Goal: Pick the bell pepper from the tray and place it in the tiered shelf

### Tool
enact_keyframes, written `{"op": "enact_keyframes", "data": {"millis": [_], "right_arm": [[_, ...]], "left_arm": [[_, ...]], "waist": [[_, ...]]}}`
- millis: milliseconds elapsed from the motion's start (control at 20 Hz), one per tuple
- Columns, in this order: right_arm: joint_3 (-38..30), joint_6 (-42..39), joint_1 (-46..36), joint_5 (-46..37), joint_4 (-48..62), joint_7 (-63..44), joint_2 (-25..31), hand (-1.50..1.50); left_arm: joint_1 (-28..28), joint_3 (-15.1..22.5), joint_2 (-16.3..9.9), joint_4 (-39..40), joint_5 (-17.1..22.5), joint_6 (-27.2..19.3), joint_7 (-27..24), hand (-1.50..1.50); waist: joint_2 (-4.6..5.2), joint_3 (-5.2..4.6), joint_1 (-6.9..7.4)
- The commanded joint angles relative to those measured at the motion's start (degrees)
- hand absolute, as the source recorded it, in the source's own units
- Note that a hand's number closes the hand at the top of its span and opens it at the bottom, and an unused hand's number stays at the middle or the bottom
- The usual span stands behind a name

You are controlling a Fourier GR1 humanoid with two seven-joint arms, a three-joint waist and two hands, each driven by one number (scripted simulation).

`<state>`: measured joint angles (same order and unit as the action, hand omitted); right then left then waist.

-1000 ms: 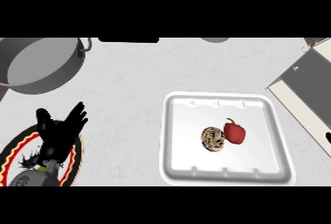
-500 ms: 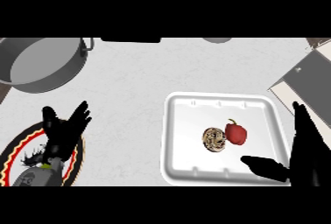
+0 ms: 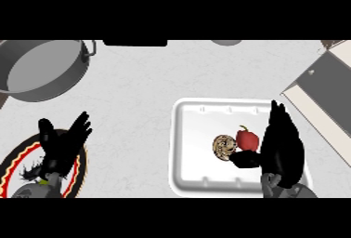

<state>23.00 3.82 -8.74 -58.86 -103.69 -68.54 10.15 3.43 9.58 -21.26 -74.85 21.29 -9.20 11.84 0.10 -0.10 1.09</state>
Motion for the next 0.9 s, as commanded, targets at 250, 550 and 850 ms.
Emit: {"op": "enact_keyframes", "data": {"millis": [250,550,850], "right_arm": [[-0.88,-1.59,0.33,-11.27,8.01,-8.43,-9.05,-1.50],[-3.76,-3.28,-3.95,-11.63,10.98,-8.86,-10.07,-1.50],[-4.40,0.71,-5.96,-11.86,18.55,-9.40,-10.11,-1.50]], "left_arm": [[0.98,-1.67,-0.07,-0.81,-0.41,-0.49,2.23,0.00],[2.20,-2.63,0.41,0.90,-0.85,1.01,2.40,0.00],[1.64,-1.98,2.84,2.04,-2.10,1.24,0.51,0.00]], "waist": [[-0.16,0.10,-1.07],[-0.06,0.09,-1.00],[0.03,0.10,-0.70]]}}
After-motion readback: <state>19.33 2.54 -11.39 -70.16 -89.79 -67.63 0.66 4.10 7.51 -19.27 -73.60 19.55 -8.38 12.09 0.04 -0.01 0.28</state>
